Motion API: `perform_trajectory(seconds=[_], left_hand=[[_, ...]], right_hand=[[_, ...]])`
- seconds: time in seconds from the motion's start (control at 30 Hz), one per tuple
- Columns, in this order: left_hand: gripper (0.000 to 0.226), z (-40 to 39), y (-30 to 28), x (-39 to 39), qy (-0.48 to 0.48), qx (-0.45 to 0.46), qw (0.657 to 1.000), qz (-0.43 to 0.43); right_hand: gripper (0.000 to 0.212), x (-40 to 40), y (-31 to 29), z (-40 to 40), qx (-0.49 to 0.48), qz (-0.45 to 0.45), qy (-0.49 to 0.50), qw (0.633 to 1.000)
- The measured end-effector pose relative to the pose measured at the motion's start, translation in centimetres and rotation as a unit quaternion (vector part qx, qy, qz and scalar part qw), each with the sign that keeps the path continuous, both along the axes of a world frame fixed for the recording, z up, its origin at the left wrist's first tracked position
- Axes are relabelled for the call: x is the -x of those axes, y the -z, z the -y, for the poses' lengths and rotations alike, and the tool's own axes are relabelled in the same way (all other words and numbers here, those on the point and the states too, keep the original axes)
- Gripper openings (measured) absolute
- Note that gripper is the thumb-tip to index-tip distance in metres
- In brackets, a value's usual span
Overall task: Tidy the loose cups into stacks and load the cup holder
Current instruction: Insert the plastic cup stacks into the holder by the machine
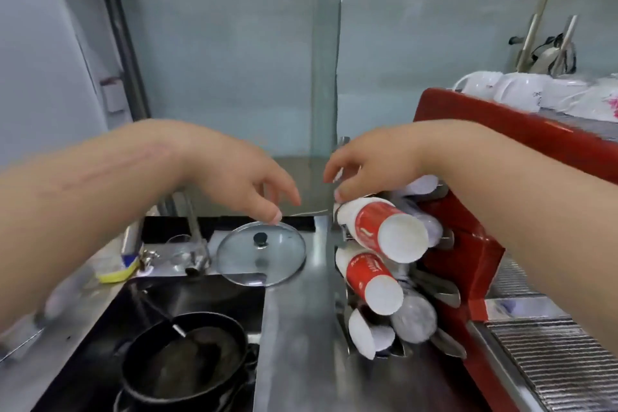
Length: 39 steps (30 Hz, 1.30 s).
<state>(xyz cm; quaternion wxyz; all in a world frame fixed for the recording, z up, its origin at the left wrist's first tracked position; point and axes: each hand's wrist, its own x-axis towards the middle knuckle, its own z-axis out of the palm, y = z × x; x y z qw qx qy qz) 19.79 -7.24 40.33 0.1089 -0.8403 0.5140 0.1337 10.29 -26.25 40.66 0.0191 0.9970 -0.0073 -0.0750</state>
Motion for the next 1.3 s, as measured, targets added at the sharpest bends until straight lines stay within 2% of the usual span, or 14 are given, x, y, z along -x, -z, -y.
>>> perform_trajectory(seconds=[0.23,0.37,0.53,0.67,0.73,0.87,0.93,1.03,1.17,1.3], left_hand=[[0.041,-8.8,7.3,-0.8,-0.048,0.031,0.992,-0.112],[0.04,-13.2,12.5,-0.8,-0.091,0.078,0.974,-0.192],[0.048,-16.7,20.8,0.6,-0.146,0.158,0.94,-0.264],[0.056,-16.9,29.2,3.6,-0.234,0.238,0.876,-0.348],[0.061,-16.7,32.6,5.2,-0.245,0.25,0.854,-0.385],[0.07,-16.6,36.6,8.1,-0.271,0.297,0.805,-0.437],[0.081,-16.7,38.5,8.9,-0.279,0.293,0.806,-0.431],[0.097,-16.6,40.7,9.3,-0.284,0.267,0.828,-0.403],[0.089,-16.0,42.0,9.1,-0.272,0.259,0.836,-0.4],[0.079,-15.3,42.4,8.9,-0.248,0.257,0.847,-0.393]], right_hand=[[0.043,1.1,5.8,-7.7,-0.08,-0.026,-0.117,0.99],[0.05,0.7,12.0,-9.8,-0.112,-0.047,-0.157,0.98],[0.05,1.4,21.1,-11.3,-0.201,-0.071,-0.156,0.964],[0.061,3.2,27.5,-12.0,-0.258,-0.09,-0.116,0.955],[0.066,4.2,29.7,-12.5,-0.276,-0.101,-0.099,0.951],[0.076,5.5,32.7,-13.3,-0.29,-0.132,-0.089,0.944],[0.08,5.5,33.8,-13.5,-0.296,-0.14,-0.086,0.941],[0.08,5.5,35.3,-13.6,-0.297,-0.144,-0.07,0.941],[0.063,5.7,36.2,-13.8,-0.306,-0.132,-0.047,0.942],[0.061,6.2,36.2,-13.6,-0.328,-0.114,-0.027,0.937]])
